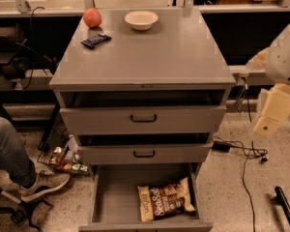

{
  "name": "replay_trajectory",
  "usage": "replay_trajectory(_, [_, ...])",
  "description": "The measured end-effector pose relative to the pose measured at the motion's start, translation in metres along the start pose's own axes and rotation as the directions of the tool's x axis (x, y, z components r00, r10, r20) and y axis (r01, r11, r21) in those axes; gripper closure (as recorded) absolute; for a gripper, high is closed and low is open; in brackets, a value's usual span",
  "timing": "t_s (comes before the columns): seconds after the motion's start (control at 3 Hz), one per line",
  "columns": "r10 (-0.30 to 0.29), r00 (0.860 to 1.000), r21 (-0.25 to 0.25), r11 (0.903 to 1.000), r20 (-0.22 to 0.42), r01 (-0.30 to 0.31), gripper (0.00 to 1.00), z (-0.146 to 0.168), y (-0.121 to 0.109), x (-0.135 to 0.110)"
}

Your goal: Pick brown chip bag from bottom drawer and place on counter

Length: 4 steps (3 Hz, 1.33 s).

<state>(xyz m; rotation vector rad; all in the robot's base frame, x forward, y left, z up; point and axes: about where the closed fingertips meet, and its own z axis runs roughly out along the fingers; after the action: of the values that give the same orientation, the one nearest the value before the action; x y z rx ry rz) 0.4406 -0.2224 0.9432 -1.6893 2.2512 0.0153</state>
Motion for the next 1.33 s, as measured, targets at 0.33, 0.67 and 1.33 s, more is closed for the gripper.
replay_trajectory(0.33, [0.038,0.998,-0.105,0.994,0.055,-0.032,0.0,0.061,0.01,0.022])
replay_trajectory(0.67, [0.065,0.993,-0.177,0.9832,0.099,-0.047,0.0,0.117,0.025,0.041])
replay_trajectory(1.33, [0.076,0.986,-0.232,0.9719,0.146,-0.04,0.0,0.181,0.045,0.059])
